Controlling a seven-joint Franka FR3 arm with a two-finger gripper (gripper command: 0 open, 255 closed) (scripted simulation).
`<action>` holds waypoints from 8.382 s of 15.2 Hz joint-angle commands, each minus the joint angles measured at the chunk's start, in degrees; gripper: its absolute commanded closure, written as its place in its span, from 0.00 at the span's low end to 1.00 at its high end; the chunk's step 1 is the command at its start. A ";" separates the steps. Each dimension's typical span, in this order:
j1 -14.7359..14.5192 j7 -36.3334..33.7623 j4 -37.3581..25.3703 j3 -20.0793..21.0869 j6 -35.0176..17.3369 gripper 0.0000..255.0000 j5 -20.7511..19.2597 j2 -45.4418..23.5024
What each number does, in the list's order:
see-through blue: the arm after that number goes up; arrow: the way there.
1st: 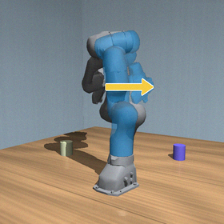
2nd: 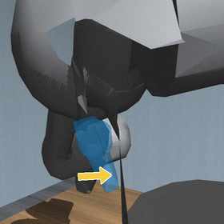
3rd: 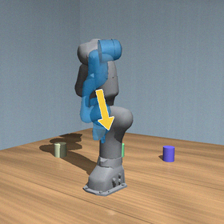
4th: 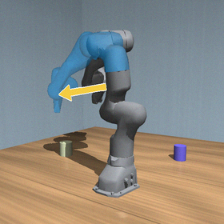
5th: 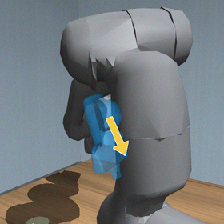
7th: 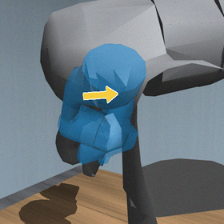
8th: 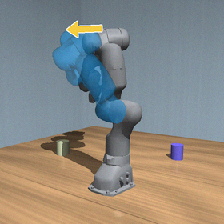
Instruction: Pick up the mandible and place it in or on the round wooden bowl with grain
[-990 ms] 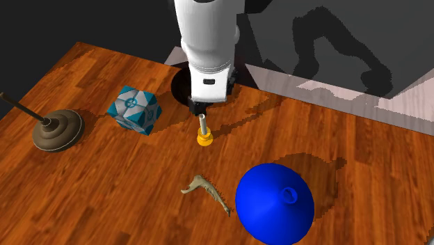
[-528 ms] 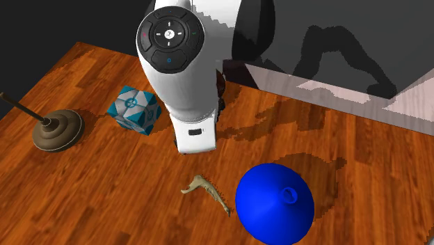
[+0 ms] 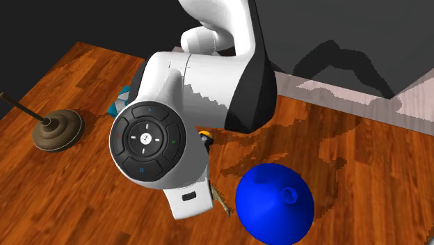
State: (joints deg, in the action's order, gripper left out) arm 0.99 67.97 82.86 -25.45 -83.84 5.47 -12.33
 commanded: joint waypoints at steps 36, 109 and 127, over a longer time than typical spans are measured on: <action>-4.94 -9.73 16.43 1.26 -22.24 0.00 -6.87 3.87; -1.46 -20.54 56.02 12.41 3.25 1.00 -21.08 69.57; -0.78 -21.35 65.22 10.92 -3.02 1.00 -22.54 72.47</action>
State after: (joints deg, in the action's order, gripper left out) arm 0.21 46.62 148.07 -14.53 -86.86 -17.08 60.13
